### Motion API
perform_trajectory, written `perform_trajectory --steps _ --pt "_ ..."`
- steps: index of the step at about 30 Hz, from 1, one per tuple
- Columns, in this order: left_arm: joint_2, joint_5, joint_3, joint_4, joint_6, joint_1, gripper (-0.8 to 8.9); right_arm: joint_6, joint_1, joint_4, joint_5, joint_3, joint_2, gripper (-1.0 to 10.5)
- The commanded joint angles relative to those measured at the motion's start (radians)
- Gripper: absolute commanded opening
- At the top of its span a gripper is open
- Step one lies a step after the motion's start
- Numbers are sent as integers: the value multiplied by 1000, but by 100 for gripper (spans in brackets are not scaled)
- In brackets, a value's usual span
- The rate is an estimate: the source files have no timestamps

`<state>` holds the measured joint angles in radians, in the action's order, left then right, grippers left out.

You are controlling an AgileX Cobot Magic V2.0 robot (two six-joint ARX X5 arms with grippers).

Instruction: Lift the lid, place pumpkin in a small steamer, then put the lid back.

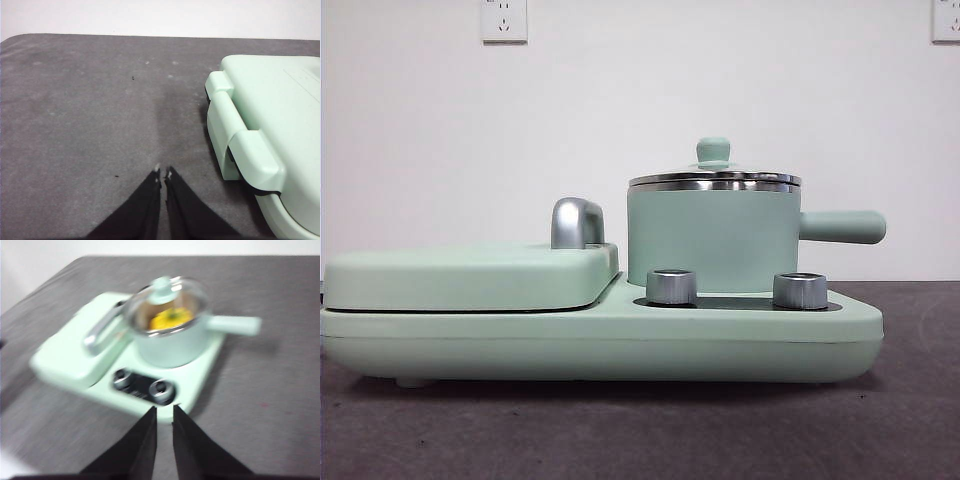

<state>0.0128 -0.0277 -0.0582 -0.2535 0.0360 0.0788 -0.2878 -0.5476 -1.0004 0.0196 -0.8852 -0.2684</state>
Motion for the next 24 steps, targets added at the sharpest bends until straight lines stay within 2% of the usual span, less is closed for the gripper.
perform_trajectory --steps 1,3,5,8,11,14,18,24 --pt "0 -2 14 -9 -14 0 21 15 151 100 9 76 13 47" --pt "0 -2 14 -9 -14 0 21 16 256 240 12 174 33 47" --pt "0 -2 14 -9 -14 0 21 68 354 391 11 300 67 47" --pt "0 -2 14 -8 -14 0 21 77 458 550 8 476 121 47" --pt "0 -2 14 -9 -14 0 21 120 521 681 8 634 164 47" --pt "0 -2 14 -9 -14 0 21 152 544 791 9 763 204 47" --pt "0 -2 14 -9 -14 0 21 158 543 845 5 871 244 47" --pt "0 -2 14 -9 -14 0 21 248 543 822 7 874 265 47"
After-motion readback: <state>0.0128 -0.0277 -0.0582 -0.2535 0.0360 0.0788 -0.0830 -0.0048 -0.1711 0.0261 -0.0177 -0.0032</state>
